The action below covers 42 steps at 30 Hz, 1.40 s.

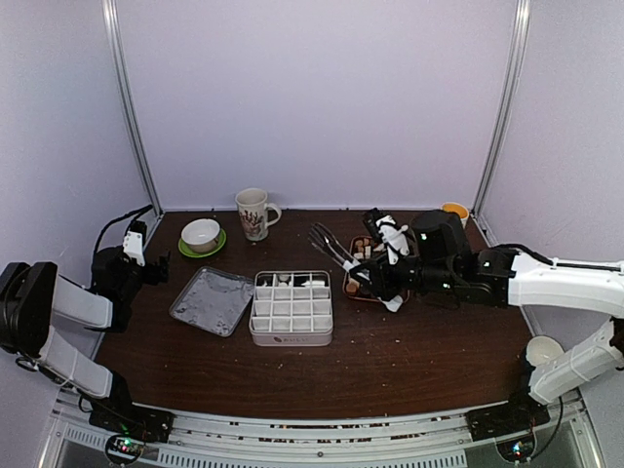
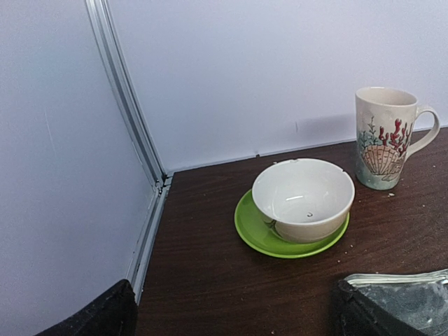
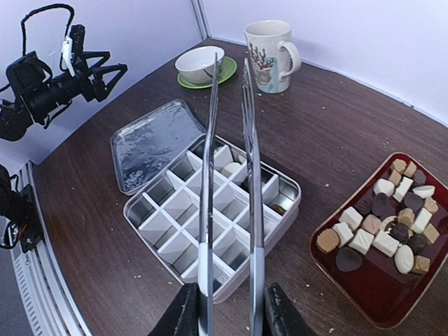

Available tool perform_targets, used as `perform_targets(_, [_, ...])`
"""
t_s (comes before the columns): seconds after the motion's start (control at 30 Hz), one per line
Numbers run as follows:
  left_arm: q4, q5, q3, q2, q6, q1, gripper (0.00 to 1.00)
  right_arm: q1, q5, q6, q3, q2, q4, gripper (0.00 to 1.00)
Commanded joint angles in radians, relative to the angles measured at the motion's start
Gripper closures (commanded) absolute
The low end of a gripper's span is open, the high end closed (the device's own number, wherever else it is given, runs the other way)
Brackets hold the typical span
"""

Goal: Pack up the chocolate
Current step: Place the fake chocolate in the empty pocket of the box, then pick up the fake chocolate from the plate.

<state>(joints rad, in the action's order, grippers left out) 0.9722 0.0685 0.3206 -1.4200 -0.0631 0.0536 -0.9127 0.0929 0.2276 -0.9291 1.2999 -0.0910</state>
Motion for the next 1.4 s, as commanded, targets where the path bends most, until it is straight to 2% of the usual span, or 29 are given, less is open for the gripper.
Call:
perform_targets(0.0, [0.056,0.012,-0.002,0.001,-0.01,0.007,0.02,-0.003,-0.106,-0.01,0.074,-0.092,-0.037,0.69])
perform_targets(0.1, [0.054,-0.003,-0.002,0.001,-0.003,0.007,0.02,-0.004,-0.127,0.019,0.111,-0.128,-0.052,0.7])
perform_targets(0.23, [0.031,-0.138,0.012,-0.002,0.047,0.007,0.02,-0.004,-0.121,0.069,0.143,-0.155,-0.075,0.72])
perform_targets(0.53, [0.036,-0.138,0.011,-0.003,0.046,0.007,0.02,0.0,-0.235,0.066,0.144,-0.195,-0.21,0.72])
perform_targets(0.97, [0.02,-0.098,0.02,-0.004,0.032,0.007,0.02,0.001,-0.271,0.104,0.161,-0.208,-0.235,0.72])
perform_targets(1.37, [0.02,-0.098,0.02,-0.005,0.031,0.008,0.02,0.02,-0.286,0.06,0.135,-0.112,-0.196,0.75])
